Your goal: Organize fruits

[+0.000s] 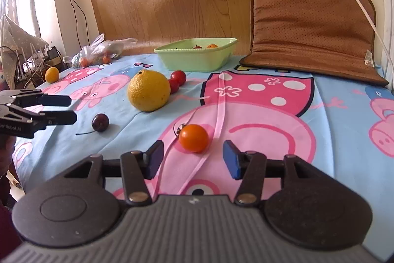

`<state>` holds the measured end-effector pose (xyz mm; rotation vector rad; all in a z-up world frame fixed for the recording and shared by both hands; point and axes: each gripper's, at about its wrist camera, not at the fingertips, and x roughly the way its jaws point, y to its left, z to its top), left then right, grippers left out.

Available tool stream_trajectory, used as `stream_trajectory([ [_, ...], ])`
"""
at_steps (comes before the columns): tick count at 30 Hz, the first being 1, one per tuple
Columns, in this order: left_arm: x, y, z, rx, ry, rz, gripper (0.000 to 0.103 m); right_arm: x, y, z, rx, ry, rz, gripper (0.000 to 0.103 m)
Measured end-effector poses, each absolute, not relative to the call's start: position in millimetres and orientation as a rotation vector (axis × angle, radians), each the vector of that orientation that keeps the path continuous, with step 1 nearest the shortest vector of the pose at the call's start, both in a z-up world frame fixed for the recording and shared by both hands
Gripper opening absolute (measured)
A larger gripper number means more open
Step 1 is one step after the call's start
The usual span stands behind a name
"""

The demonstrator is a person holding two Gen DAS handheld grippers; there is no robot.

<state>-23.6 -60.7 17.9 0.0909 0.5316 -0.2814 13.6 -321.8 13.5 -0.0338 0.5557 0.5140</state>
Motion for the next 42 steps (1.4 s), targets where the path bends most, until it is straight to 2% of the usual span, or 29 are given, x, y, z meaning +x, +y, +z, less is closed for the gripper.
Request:
stream_trajectory([
  [9, -15, -85, 11, 0.169, 0.535, -0.263, 0.074, 32, -311, 13, -0.080, 0.579, 0.578, 0.055],
  [42, -17, -57, -4, 0.078, 0.563, -0.271, 0.077, 45, -301, 10, -0.053, 0.632, 0.616, 0.056],
])
